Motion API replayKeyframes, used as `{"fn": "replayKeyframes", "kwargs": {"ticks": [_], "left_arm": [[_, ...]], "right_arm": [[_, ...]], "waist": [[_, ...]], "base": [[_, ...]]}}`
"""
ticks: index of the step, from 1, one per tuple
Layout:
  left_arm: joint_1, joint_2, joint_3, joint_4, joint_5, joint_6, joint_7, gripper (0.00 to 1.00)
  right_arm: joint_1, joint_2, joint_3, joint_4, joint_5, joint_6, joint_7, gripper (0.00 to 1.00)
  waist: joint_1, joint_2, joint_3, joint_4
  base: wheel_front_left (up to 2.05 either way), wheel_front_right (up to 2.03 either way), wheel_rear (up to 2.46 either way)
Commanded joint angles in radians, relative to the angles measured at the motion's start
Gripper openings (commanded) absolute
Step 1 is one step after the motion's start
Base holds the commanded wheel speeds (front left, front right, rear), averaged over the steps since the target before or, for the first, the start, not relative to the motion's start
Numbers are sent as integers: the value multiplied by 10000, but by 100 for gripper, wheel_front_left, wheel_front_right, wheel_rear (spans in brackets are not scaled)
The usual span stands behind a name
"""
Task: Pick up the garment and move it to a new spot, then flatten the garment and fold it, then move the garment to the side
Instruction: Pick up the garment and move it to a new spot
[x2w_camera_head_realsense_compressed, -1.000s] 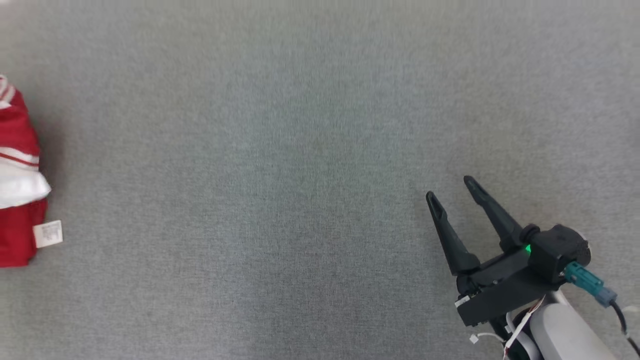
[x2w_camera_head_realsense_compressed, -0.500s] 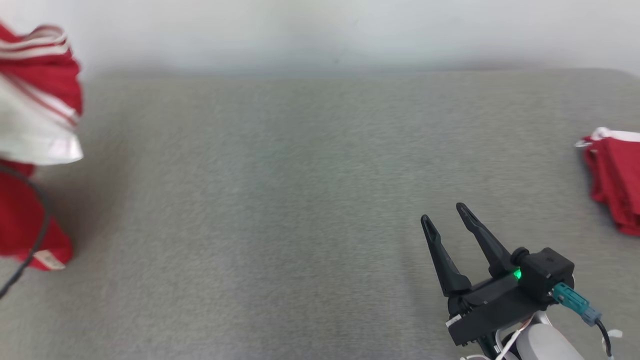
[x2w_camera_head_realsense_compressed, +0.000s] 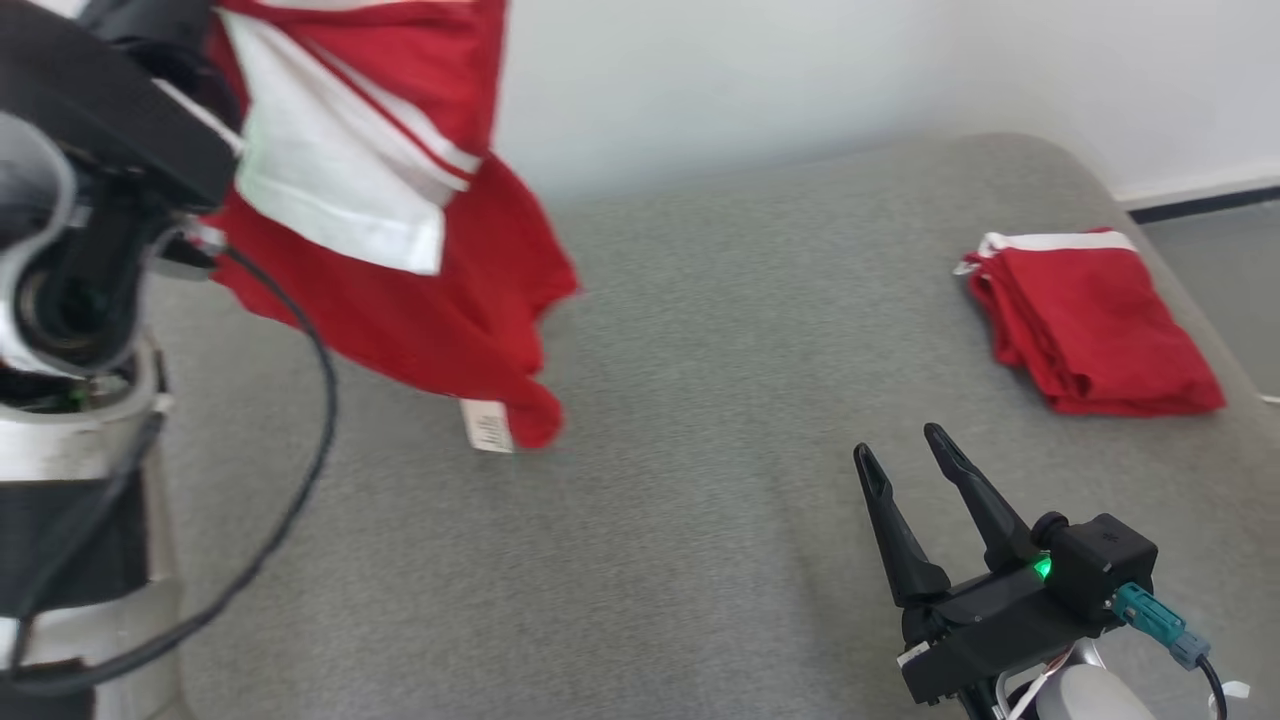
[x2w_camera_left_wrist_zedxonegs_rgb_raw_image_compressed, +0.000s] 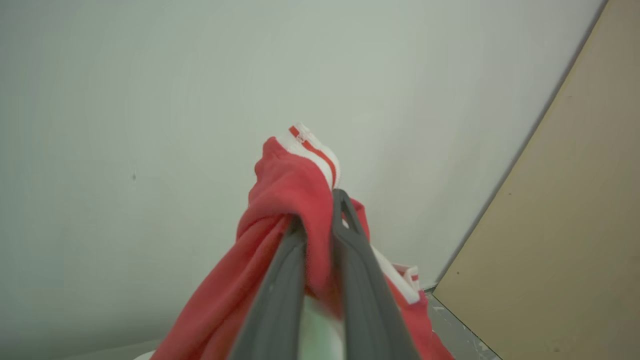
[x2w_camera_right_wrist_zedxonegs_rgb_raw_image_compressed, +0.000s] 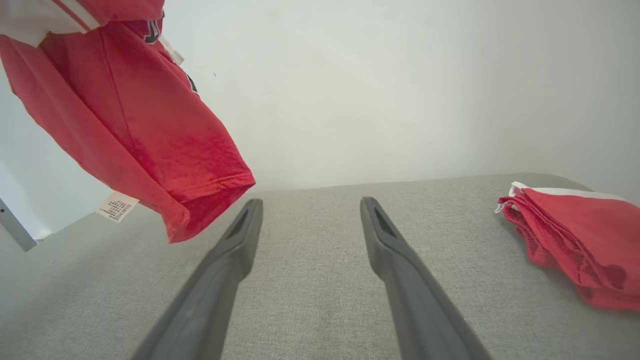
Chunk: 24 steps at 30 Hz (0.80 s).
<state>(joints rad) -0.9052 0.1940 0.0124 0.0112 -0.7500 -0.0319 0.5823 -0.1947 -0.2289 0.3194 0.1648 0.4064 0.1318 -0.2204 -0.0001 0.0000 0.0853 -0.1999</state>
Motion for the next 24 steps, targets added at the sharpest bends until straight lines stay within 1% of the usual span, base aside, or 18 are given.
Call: {"fn": "replayKeyframes", "kwargs": {"ticks": [1,7,10,12,14,17,19,24], "left_arm": [[6,-78,-61,-58,-51,-22,-62,0],[742,-537,-730,-252,276,-106,-303,0],[1316,-797,-1021,-229,372,-115,-606,0],[1816,-964,-1132,20,300,-94,-911,0],[2336,-1064,-1235,377,350,-135,-1332,0],[3078,-1153,-1388,1186,760,-136,-2221,0],[3580,-1129,-1580,1901,1307,-74,-2911,0],[4564,-1230,-2167,3727,2010,-41,-4133,0]], "right_arm": [[98,23,-25,-12,54,-26,-39,100],[176,165,-21,-26,65,-26,-70,100],[247,192,-89,1,78,-26,-99,100],[272,237,-88,14,83,-26,-108,100],[247,265,-45,28,88,-26,-119,100],[202,257,32,68,110,-26,-115,100],[185,240,81,78,117,-26,-97,100],[225,209,218,86,138,-26,-2,100]], "waist": [[1,0,-159,-655],[1,0,-36,-1343],[1,0,63,-1486],[1,0,113,-1545],[1,0,146,-1604],[1,0,137,-1649],[1,0,104,-1654],[1,0,10,-1626]], "base": [[0,0,0],[0,0,0],[0,0,0],[0,0,0],[0,0,0],[0,0,0],[0,0,0],[0,0,0]]}}
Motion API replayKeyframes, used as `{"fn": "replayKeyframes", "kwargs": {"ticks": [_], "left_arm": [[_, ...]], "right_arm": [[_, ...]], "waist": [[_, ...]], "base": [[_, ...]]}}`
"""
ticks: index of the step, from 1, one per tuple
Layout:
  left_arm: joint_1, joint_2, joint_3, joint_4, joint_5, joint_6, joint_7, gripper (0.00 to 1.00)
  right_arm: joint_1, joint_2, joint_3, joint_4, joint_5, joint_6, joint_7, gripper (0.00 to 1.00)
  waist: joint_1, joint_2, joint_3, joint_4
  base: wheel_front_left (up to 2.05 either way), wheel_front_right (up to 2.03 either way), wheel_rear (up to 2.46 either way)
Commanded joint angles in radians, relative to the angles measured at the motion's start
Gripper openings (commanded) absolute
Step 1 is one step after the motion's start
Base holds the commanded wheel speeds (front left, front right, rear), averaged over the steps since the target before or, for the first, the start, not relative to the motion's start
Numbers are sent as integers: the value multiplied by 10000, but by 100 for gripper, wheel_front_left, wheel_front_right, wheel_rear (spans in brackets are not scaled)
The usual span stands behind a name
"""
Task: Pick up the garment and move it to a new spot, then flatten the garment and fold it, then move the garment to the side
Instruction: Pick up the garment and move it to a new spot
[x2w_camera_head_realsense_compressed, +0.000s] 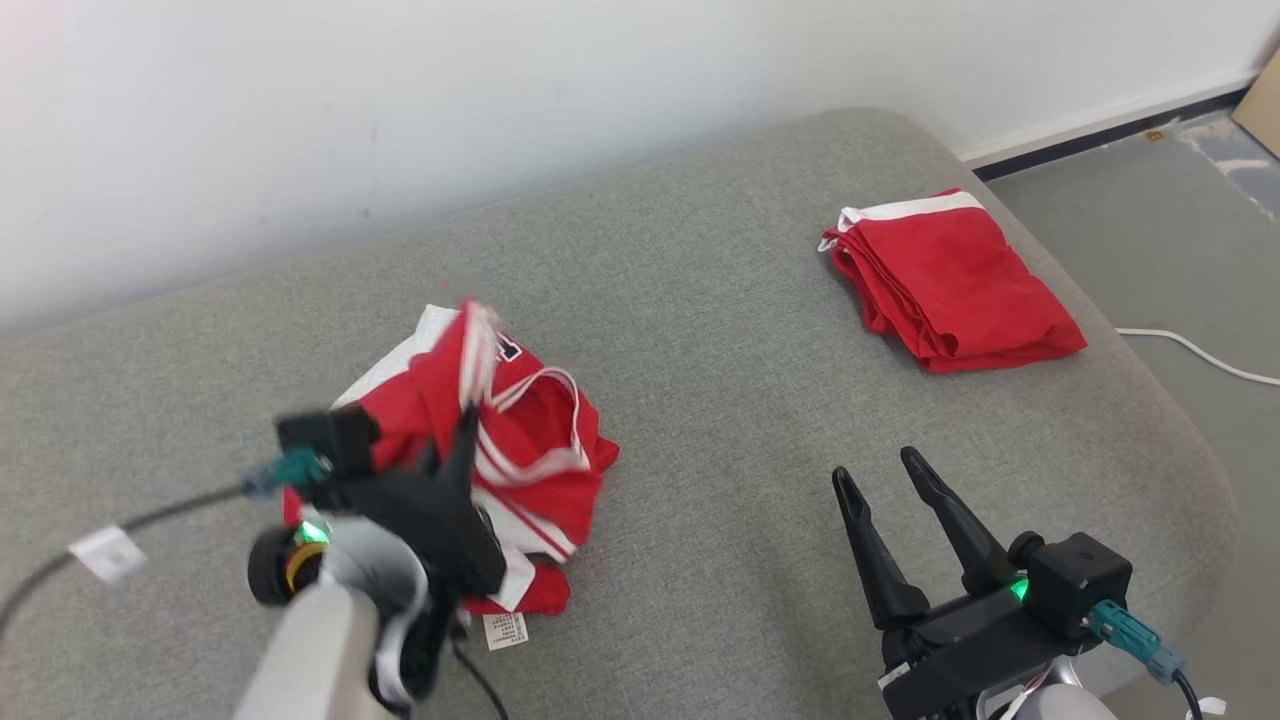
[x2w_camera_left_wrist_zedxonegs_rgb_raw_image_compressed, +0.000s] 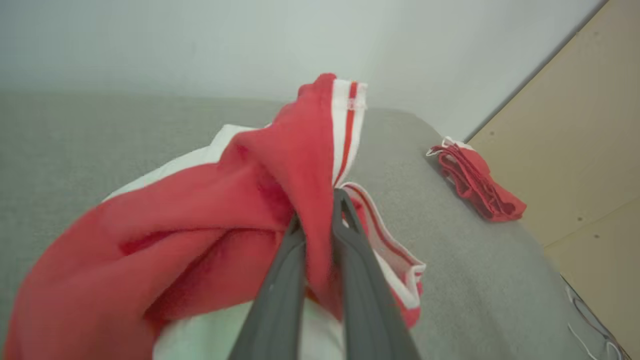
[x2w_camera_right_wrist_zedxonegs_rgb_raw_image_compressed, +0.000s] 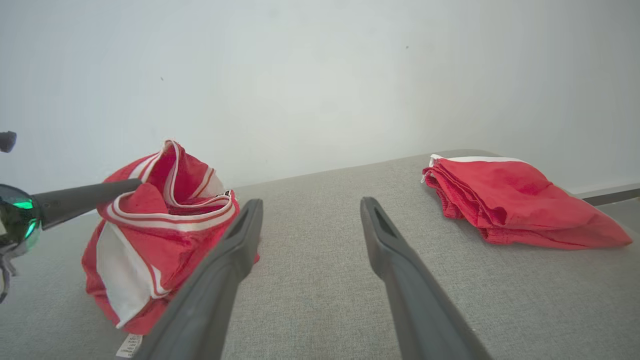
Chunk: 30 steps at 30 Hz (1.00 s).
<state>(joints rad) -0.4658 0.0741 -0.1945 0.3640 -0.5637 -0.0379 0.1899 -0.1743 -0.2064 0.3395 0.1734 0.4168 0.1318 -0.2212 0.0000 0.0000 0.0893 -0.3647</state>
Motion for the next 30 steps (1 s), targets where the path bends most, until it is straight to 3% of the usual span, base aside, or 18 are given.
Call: {"fn": "replayKeyframes", "kwargs": {"ticks": [1,4,5,6,12,20,25,30], "left_arm": [[296,-51,-264,536,300,22,-387,0],[557,-96,-678,1459,702,85,-912,2],[608,-109,-824,1731,787,71,-1055,47],[620,-114,-947,1914,935,86,-1243,100],[822,-58,-1422,2246,1497,82,-2549,100],[1797,449,-1387,1324,1948,266,-4187,100],[2742,798,-932,162,2223,610,-4534,100],[3910,665,191,-1643,2530,847,-4546,100]], "right_arm": [[43,-34,36,-1,43,-26,30,100],[130,-84,66,8,81,-26,62,100],[155,-100,71,11,97,-26,75,100],[179,-116,65,7,109,-26,81,100],[405,-191,-118,-79,91,-26,165,100],[851,-198,-674,-199,1,-26,230,100],[1271,-174,-1196,-258,-45,-26,200,100],[1650,-116,-1687,-235,-66,-26,126,100]], "waist": [[0,0,-49,35],[0,0,-131,82],[0,0,-161,104],[0,0,-193,127],[0,0,-390,437],[0,0,-630,1118],[0,0,-806,1701],[0,0,-957,2238]], "base": [[0,0,0],[0,0,0],[0,0,0],[0,0,0],[0,0,0],[0,0,0],[0,0,0],[0,0,0]]}}
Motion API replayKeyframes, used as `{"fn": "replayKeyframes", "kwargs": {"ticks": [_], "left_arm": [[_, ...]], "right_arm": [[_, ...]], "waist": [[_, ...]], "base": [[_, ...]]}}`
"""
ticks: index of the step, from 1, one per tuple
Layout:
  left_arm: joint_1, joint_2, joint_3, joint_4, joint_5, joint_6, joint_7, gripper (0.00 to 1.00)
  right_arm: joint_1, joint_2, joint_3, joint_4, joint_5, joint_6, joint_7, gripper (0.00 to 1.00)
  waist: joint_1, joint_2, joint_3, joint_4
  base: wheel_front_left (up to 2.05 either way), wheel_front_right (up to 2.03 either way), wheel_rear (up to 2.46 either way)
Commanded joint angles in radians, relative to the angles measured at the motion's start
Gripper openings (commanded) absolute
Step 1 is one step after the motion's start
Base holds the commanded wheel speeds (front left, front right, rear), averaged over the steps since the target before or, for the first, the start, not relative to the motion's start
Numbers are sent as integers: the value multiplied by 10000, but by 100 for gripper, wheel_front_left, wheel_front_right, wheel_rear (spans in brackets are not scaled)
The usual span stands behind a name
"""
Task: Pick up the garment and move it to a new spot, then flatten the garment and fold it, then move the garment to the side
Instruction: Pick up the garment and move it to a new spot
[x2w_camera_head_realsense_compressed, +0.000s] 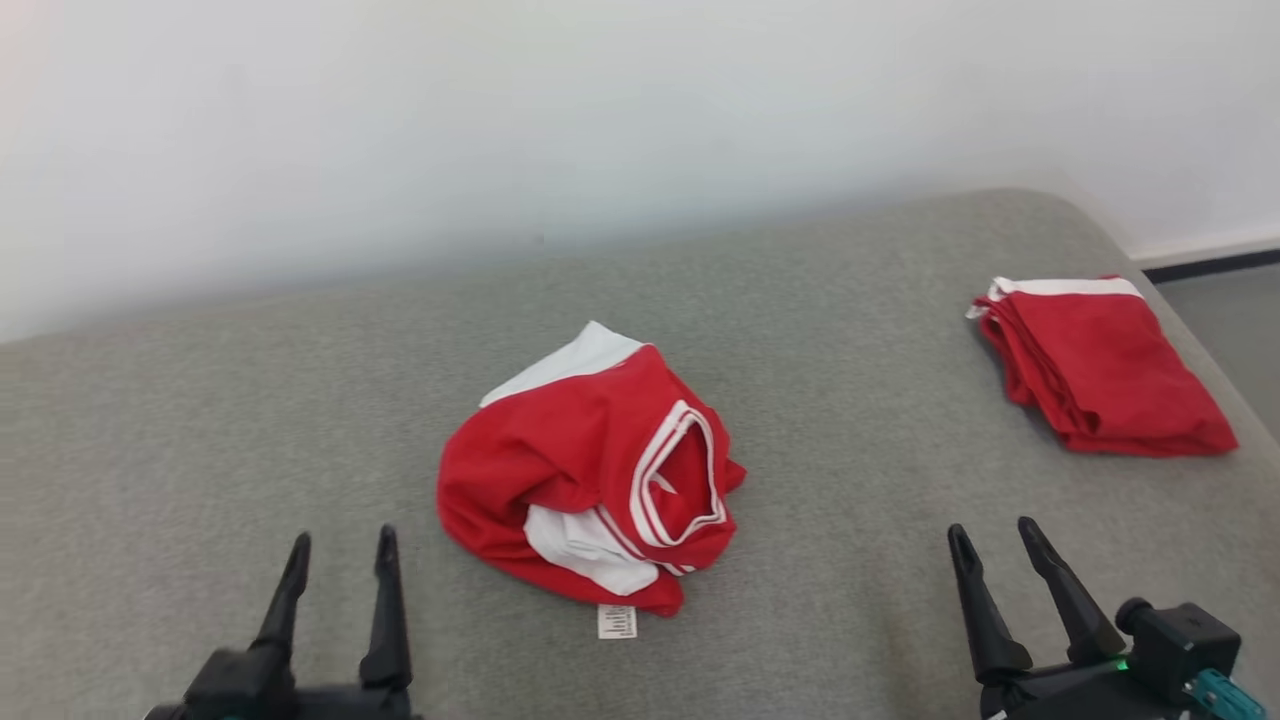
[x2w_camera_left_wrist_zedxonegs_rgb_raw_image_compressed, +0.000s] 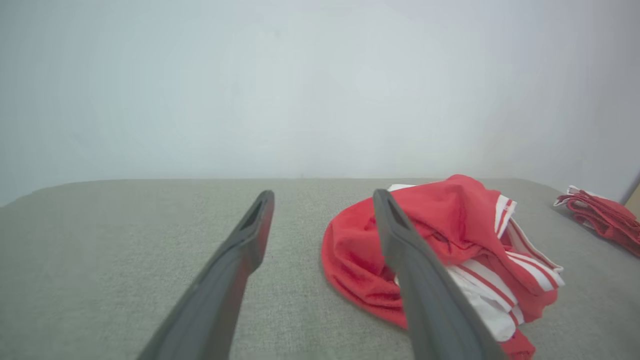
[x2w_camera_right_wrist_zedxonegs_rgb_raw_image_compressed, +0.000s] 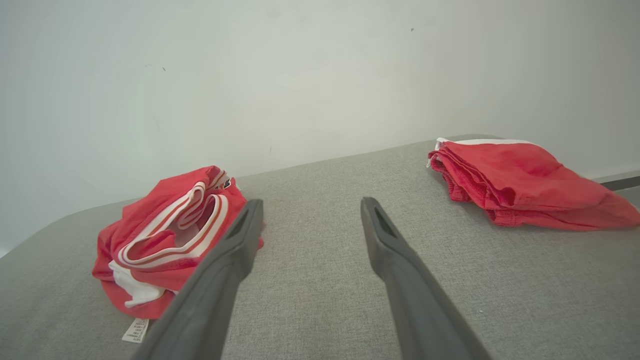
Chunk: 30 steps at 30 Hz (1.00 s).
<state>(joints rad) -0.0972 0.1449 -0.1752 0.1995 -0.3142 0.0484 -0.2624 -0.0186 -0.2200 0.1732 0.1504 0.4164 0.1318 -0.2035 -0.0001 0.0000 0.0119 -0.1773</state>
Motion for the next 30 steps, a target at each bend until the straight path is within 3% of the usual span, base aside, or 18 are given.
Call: {"fn": "replayKeyframes", "kwargs": {"ticks": [1,8,15,30], "left_arm": [[427,-104,216,-261,89,-36,-24,100],[1568,-471,1427,-1029,597,-644,-28,100],[2085,-626,2158,-585,942,-1270,-30,100],[2411,-887,2771,-163,1353,-1713,-31,100]], "right_arm": [[153,32,-103,16,-73,-26,-73,100],[331,96,-280,236,-111,-26,-270,100],[416,165,-144,634,-159,-26,-472,100],[521,235,28,1288,-215,-26,-595,100]], "waist": [[1,0,-208,453],[1,0,-356,901],[1,0,-530,1092],[1,0,-744,1057]], "base": [[0,0,0],[0,0,0],[0,0,0],[0,0,0]]}}
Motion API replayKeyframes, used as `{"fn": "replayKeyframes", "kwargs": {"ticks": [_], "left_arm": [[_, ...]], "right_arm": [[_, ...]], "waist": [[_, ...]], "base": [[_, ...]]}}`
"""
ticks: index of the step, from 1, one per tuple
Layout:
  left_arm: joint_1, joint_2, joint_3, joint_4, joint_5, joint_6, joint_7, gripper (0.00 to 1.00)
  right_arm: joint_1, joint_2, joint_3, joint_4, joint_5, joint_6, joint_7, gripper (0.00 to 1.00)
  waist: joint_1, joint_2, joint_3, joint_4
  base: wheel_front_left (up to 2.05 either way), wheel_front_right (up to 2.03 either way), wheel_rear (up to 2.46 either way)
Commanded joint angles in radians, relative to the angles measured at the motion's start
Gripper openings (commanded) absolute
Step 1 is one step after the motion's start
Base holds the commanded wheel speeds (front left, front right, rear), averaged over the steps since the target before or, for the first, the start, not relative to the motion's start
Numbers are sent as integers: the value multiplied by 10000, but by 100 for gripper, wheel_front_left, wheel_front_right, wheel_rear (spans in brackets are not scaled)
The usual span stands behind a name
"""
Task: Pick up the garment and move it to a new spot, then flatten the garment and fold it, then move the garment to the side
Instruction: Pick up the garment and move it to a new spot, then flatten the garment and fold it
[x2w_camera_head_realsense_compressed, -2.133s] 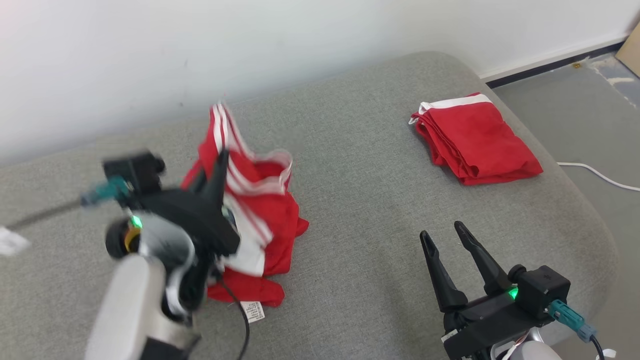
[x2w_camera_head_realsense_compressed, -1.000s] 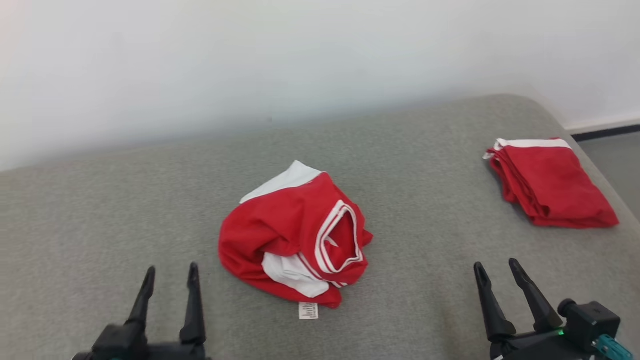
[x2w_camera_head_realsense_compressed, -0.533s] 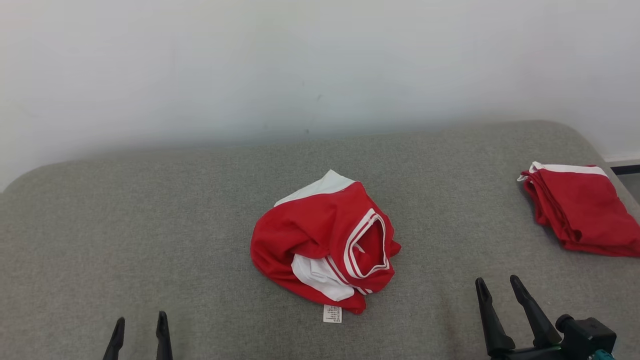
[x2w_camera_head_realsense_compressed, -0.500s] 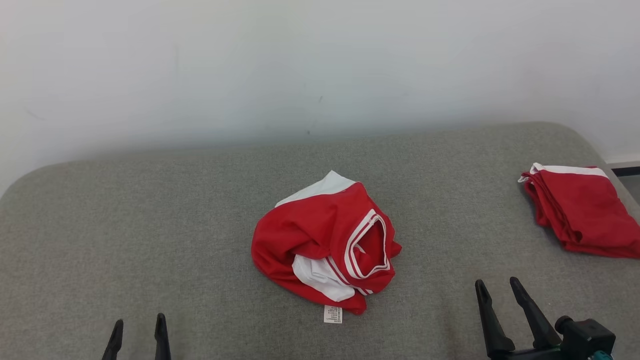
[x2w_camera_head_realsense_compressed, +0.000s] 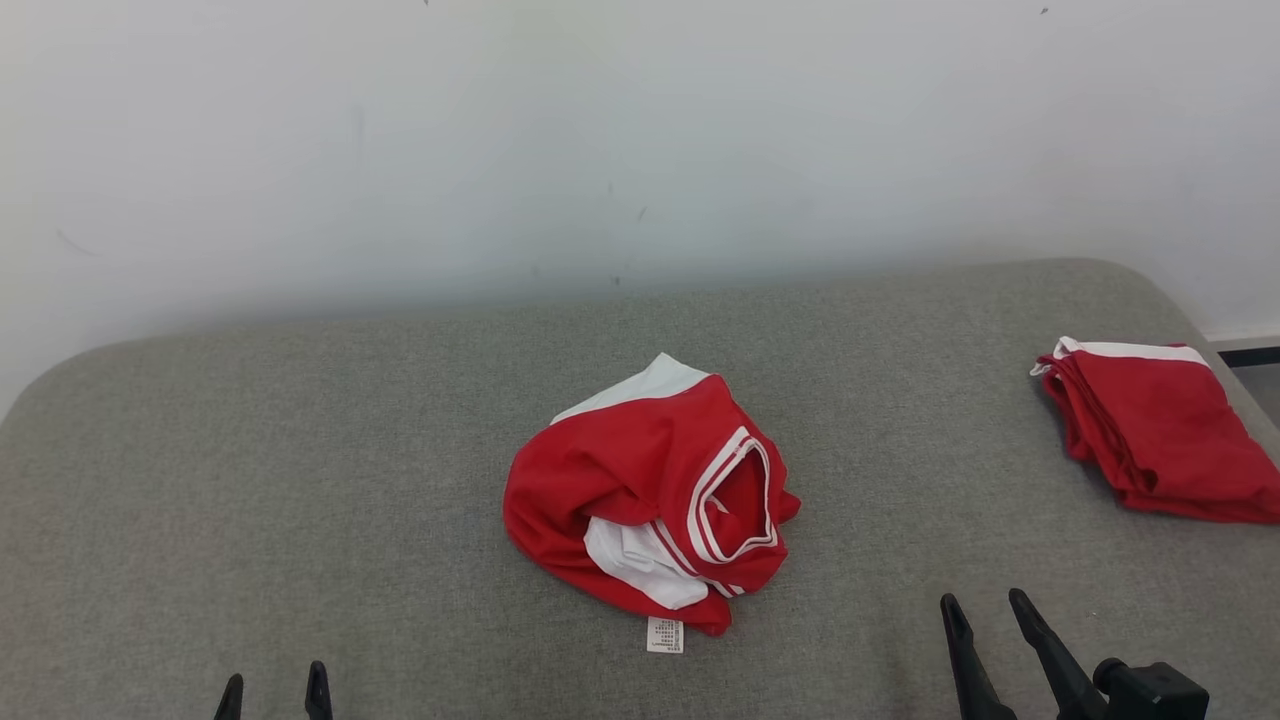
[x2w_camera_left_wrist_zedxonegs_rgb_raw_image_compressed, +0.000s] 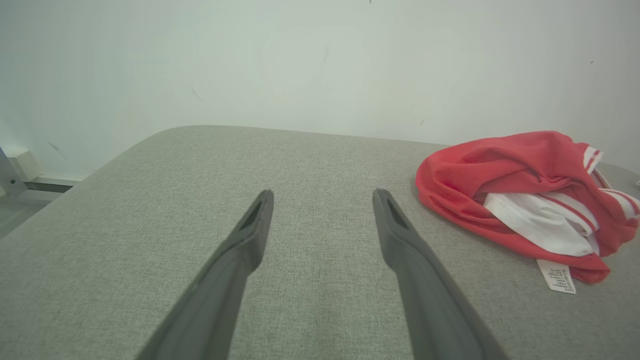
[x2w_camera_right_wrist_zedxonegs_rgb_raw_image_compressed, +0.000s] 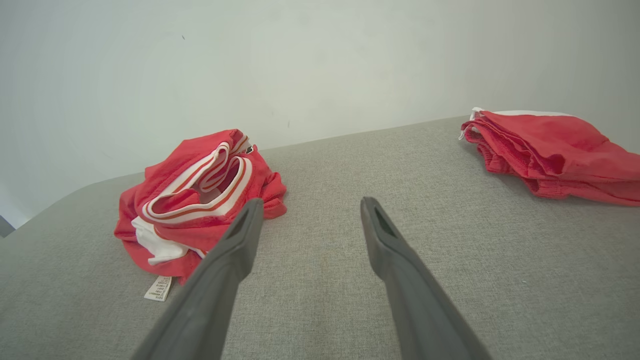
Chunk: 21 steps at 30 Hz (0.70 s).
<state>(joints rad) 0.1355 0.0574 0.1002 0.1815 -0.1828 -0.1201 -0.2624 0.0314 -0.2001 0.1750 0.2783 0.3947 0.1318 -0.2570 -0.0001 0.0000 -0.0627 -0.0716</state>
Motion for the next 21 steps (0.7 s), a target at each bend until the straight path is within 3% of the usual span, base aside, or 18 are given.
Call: {"fn": "replayKeyframes", "kwargs": {"ticks": [1,21], "left_arm": [[86,-18,25,26,60,-12,-31,100],[53,-71,118,97,243,-96,-31,100]], "right_arm": [[-2,46,25,11,0,-26,-62,100],[-101,57,116,-47,113,-26,-84,100]], "waist": [[1,0,7,-6],[1,0,143,-6]], "base": [[0,0,0],[0,0,0]]}}
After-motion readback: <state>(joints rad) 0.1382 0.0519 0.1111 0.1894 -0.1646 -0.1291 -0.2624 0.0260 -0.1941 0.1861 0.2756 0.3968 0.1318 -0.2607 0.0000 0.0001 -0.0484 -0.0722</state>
